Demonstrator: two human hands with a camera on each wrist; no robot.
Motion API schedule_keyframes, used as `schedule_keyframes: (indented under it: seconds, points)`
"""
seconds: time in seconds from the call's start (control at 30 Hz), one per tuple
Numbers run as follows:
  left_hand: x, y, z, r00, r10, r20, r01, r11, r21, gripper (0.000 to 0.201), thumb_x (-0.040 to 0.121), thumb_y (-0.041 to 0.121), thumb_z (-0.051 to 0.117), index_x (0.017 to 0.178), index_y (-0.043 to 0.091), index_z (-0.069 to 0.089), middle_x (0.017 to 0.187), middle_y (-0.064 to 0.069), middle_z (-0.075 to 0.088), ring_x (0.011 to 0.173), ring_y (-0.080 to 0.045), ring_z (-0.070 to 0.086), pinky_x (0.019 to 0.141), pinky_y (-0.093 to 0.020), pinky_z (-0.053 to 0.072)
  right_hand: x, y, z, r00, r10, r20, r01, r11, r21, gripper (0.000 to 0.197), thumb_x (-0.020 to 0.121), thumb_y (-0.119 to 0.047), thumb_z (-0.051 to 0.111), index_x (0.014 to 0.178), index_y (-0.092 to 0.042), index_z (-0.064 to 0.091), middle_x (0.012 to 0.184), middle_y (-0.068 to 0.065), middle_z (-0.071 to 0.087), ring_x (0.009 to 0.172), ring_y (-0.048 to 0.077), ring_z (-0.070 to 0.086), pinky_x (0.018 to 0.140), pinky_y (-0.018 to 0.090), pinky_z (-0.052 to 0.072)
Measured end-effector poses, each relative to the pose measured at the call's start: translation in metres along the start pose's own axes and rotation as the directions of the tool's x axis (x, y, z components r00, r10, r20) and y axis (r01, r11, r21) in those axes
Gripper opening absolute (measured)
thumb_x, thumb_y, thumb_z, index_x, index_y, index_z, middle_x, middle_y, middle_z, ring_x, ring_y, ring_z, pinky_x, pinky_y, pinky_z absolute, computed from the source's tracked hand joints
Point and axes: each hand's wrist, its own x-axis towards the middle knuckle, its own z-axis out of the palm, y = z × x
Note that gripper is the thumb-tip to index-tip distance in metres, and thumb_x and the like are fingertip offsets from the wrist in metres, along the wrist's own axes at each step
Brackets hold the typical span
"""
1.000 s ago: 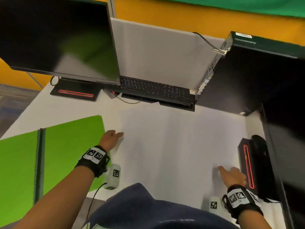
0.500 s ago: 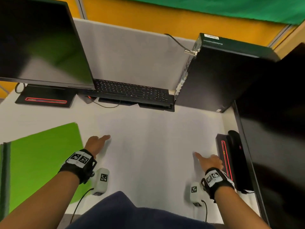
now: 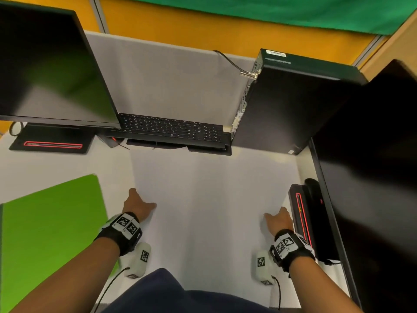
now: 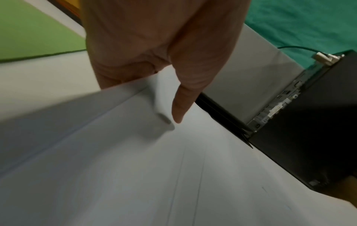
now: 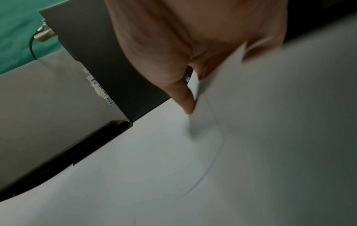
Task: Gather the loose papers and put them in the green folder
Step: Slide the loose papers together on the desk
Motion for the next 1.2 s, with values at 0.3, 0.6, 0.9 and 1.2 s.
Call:
schedule_keyframes:
  seconds: [0.3, 0.6, 0.9, 1.2]
  points:
    - [0.009, -0.028, -0.038, 0.981, 0.086, 0.173, -0.062, 0.988, -0.139, 0.068, 0.071, -0.004, 0.073, 0.132, 0.0, 0.043, 0.13, -0.021, 0.056, 0.12, -0.037, 0.053, 0.105, -0.045, 0.039, 0.012, 0.042, -0.03, 0.947, -0.188, 0.261, 0.147, 0.974, 0.17, 0.027, 0.082, 0.008, 0.057, 0.108, -0.001, 0.056, 0.114, 0.025, 0.064, 0.1, 0.033, 0.062, 0.092, 0.042, 0.049]
    - [0.007, -0.013, -0.011, 0.952, 0.125, 0.279, -0.096, 0.989, -0.114, 0.077, 0.056, 0.007, 0.068, 0.129, 0.003, 0.045, 0.124, -0.02, 0.059, 0.108, -0.033, 0.057, 0.094, -0.041, 0.046, 0.004, 0.016, -0.004, 0.98, -0.138, 0.144, 0.118, 0.983, 0.143, 0.046, 0.085, -0.004, 0.058, 0.129, 0.001, 0.047, 0.127, 0.019, 0.056, 0.116, 0.033, 0.055, 0.101, 0.039, 0.044]
    - [0.008, -0.021, -0.011, 0.98, 0.178, 0.085, -0.165, 0.975, -0.146, 0.082, 0.065, 0.016, 0.082, 0.134, 0.013, 0.038, 0.121, -0.01, 0.058, 0.108, -0.027, 0.056, 0.101, -0.042, 0.044, -0.007, 0.021, -0.025, 0.888, -0.191, 0.419, 0.174, 0.982, 0.079, 0.04, 0.082, 0.009, 0.054, 0.117, -0.011, 0.054, 0.102, 0.011, 0.06, 0.071, 0.009, 0.054, 0.054, 0.02, 0.036]
    - [-0.003, -0.039, -0.018, 0.902, 0.158, 0.401, -0.193, 0.98, 0.048, 0.091, 0.061, 0.018, 0.086, 0.138, 0.011, 0.039, 0.138, -0.012, 0.053, 0.124, -0.028, 0.05, 0.107, -0.04, 0.038, -0.011, 0.015, -0.004, 0.957, -0.211, 0.199, 0.176, 0.968, 0.181, 0.04, 0.087, -0.007, 0.06, 0.126, -0.001, 0.051, 0.123, 0.013, 0.059, 0.106, 0.024, 0.055, 0.095, 0.03, 0.042]
